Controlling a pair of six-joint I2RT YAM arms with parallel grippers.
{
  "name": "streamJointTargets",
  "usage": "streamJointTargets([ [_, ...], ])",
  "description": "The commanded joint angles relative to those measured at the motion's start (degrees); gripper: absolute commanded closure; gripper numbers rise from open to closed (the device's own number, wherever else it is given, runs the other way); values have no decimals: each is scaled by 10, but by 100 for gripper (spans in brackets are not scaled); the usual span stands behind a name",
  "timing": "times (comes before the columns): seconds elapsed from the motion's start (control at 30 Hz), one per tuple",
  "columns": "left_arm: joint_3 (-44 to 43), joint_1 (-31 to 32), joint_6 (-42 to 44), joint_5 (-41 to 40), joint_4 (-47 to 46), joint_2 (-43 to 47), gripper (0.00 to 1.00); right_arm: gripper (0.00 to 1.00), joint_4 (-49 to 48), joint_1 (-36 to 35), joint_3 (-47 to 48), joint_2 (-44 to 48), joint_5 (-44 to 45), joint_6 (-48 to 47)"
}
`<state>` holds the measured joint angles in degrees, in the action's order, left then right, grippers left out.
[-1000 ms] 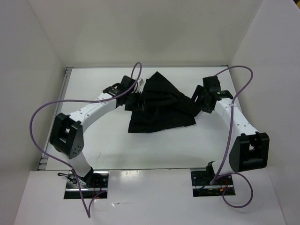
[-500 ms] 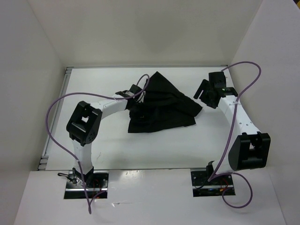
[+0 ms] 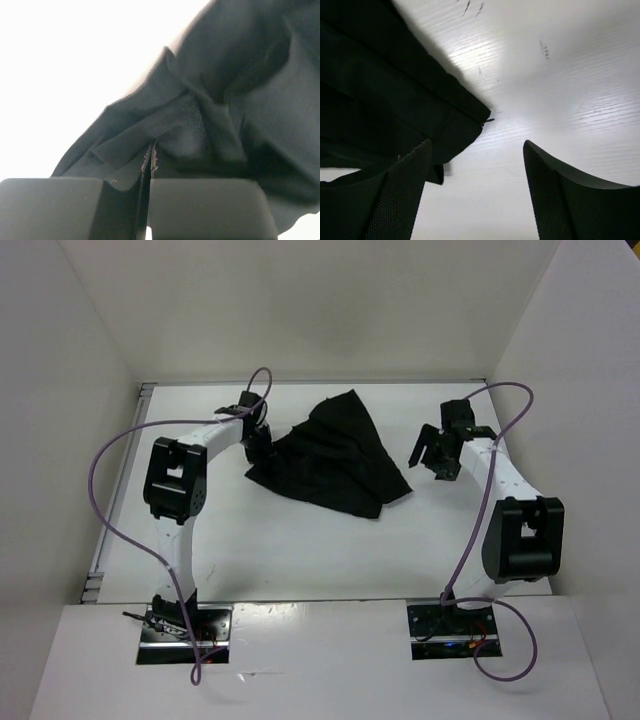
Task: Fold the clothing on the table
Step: Flatten the skirt out
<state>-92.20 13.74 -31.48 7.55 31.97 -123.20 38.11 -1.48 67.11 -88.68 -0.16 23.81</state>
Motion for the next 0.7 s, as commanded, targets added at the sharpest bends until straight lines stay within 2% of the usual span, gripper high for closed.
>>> streamJointTargets([
  [0.0, -118, -9, 25, -24, 36, -64, 100, 22, -20, -26, -4, -7, -79, -38],
  [0.13, -269, -20, 31, -30, 77, -138, 100, 26, -15, -81, -4, -37, -63, -52],
  [0.33, -457, -26, 36, -25, 156, -234, 100, 31, -20, -108, -4, -68, -63, -52],
  [0.47, -538, -26, 36, -19, 196, -264, 100, 34, -25, -114, -4, -93, -63, -52],
  [0.67, -616, -21, 42, -19, 244, -286, 100, 39, -37, -114, -4, -106, -8, -45],
])
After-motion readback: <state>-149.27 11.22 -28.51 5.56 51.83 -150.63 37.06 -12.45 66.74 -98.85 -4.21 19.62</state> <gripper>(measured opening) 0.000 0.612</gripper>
